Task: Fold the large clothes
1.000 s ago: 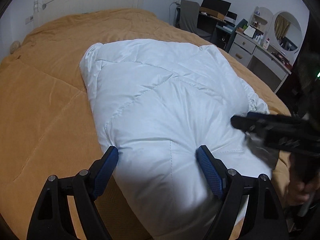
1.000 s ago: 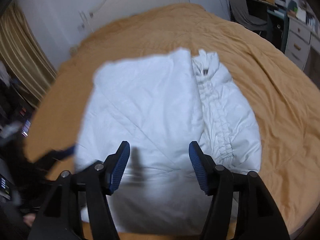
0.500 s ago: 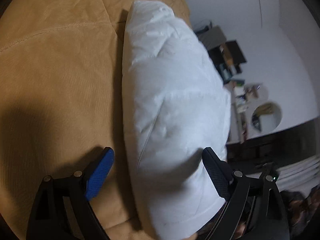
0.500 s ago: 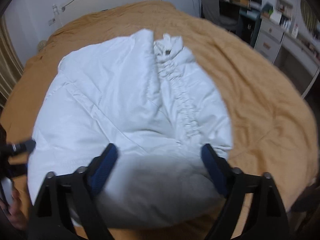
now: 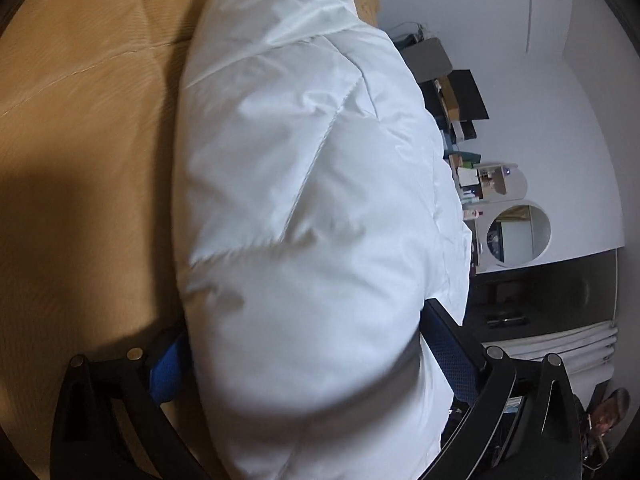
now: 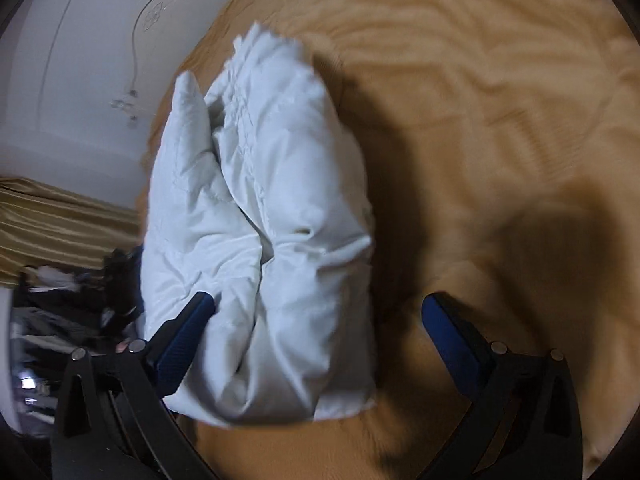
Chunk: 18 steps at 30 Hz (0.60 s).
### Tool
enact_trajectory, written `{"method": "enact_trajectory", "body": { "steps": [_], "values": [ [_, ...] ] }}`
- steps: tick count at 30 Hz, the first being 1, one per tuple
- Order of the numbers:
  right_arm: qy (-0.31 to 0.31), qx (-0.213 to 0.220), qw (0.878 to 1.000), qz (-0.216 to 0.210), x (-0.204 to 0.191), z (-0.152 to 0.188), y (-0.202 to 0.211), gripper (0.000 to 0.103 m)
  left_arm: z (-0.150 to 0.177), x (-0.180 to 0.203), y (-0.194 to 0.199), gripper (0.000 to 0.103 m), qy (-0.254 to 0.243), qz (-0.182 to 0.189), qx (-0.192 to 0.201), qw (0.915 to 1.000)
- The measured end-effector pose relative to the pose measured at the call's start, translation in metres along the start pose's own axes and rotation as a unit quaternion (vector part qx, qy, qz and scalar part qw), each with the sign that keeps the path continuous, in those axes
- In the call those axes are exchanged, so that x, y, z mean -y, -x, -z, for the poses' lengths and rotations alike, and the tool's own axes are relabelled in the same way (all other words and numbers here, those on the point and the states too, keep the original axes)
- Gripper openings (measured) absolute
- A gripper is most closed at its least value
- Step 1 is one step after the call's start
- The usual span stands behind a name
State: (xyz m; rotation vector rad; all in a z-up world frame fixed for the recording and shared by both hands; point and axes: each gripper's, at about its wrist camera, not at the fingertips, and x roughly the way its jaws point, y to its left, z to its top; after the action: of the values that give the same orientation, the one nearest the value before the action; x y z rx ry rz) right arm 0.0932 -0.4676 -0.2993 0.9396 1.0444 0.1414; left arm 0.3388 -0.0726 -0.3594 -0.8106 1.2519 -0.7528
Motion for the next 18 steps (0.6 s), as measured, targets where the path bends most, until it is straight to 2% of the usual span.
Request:
{"method": "enact_trajectory", "body": {
  "steps": [2, 4, 5, 7, 8, 9, 11, 15, 18],
  "values": [
    [0.002, -0.031, 0.999, -0.039, 0.003, -0.008, -0.028, 0.103, -0.006, -0.003, -0.008, 0.103, 0.005, 0.003, 0.002, 1.0],
    [-0.001, -0.032, 0.998, -0.056, 0.004, -0.016, -0.046, 0.103, -0.007, -0.002, -0.012, 0.102, 0.005, -0.009, 0.019, 0.9998],
    [-0.006, -0.026, 0.998, -0.061, 0.002, -0.018, -0.048, 0.097, -0.006, 0.004, -0.01, 0.098, -0.003, -0.02, 0.026, 0.9995],
    [-0.001, -0.021, 0.997, -0.071, -0.009, -0.018, -0.042, 0.079, -0.004, 0.02, -0.002, 0.074, -0.034, -0.046, 0.042, 0.9975],
    [0.007, -0.015, 0.998, -0.068, -0.018, -0.017, -0.037, 0.072, -0.004, 0.028, 0.003, 0.069, -0.05, -0.059, 0.047, 0.9959],
    [0.016, -0.01, 0.998, -0.068, -0.027, -0.015, -0.033, 0.068, -0.005, 0.036, 0.009, 0.063, -0.06, -0.069, 0.052, 0.9944],
    [0.02, -0.007, 0.997, -0.074, -0.044, -0.011, -0.03, 0.062, -0.012, 0.05, 0.029, 0.062, -0.071, -0.09, 0.067, 0.9912],
    [0.044, -0.021, 0.993, -0.104, -0.092, -0.005, -0.047, 0.06, -0.019, 0.064, 0.095, 0.062, -0.071, -0.105, 0.102, 0.9866],
    [0.071, -0.05, 0.987, -0.133, -0.131, 0.003, -0.075, 0.06, -0.021, 0.063, 0.154, 0.062, -0.08, -0.145, 0.133, 0.9771]
  ]
}}
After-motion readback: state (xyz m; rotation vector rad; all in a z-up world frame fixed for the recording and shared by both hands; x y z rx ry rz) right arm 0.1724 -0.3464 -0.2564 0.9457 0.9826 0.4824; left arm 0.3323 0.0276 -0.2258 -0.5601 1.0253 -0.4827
